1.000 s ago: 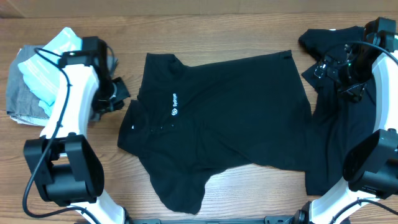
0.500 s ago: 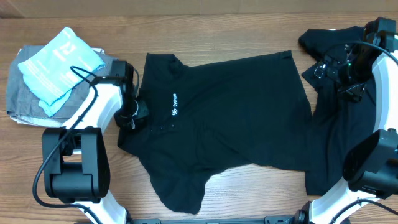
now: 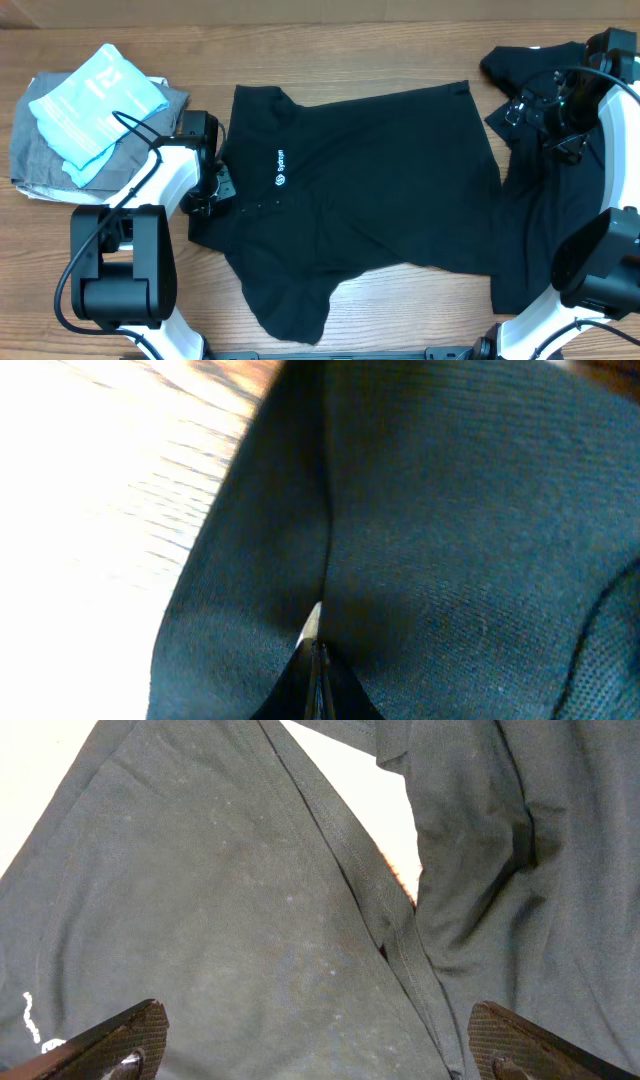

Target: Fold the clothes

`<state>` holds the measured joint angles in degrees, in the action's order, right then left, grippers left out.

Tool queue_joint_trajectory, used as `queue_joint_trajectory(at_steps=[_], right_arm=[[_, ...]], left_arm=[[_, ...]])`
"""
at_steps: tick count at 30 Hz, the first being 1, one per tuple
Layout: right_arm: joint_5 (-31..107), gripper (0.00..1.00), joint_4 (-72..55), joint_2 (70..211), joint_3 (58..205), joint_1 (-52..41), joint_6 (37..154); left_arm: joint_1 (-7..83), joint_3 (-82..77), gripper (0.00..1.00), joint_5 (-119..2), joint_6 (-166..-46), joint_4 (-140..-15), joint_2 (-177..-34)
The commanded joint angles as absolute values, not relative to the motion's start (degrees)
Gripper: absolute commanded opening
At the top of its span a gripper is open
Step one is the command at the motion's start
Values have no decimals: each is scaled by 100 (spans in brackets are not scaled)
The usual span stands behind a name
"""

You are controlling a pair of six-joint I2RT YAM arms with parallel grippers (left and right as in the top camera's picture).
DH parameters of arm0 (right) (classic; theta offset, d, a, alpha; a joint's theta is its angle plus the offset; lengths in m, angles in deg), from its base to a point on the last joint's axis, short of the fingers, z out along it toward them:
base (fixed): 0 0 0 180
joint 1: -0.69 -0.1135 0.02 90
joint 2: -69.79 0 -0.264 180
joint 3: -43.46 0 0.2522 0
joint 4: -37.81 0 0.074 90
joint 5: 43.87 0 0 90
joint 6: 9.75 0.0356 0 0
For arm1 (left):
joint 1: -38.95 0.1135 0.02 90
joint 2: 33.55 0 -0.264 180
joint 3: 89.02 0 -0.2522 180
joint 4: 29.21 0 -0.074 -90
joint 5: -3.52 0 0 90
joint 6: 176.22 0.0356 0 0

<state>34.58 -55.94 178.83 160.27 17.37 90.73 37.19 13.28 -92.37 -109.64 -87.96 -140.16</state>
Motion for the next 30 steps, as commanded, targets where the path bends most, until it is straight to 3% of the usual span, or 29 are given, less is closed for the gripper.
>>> queue_joint_trajectory(at_steps=[1,11,17,22,30], right_arm=[[3497,100,-5568,17839,16029,1731,9066],[3497,100,-5568,17839,16029,1731,9066],[3497,100,-5568,17839,16029,1731,9064],[3497,100,-5568,17839,16029,1731,9066],[3497,100,-5568,17839,16029,1731,9066]], left_arm=[[3912,1555,4,-9799,-10892,-8827,-14112],[4172,952,4,-9091,-10398,-9207,-14051],[4100,-943,4,-9041,-10518,-10364,-13799],[3844,-2720,4,-8155,-10532,-11129,-13788],[3330,-3938,4,-8214,-10586,-11153,-14057]])
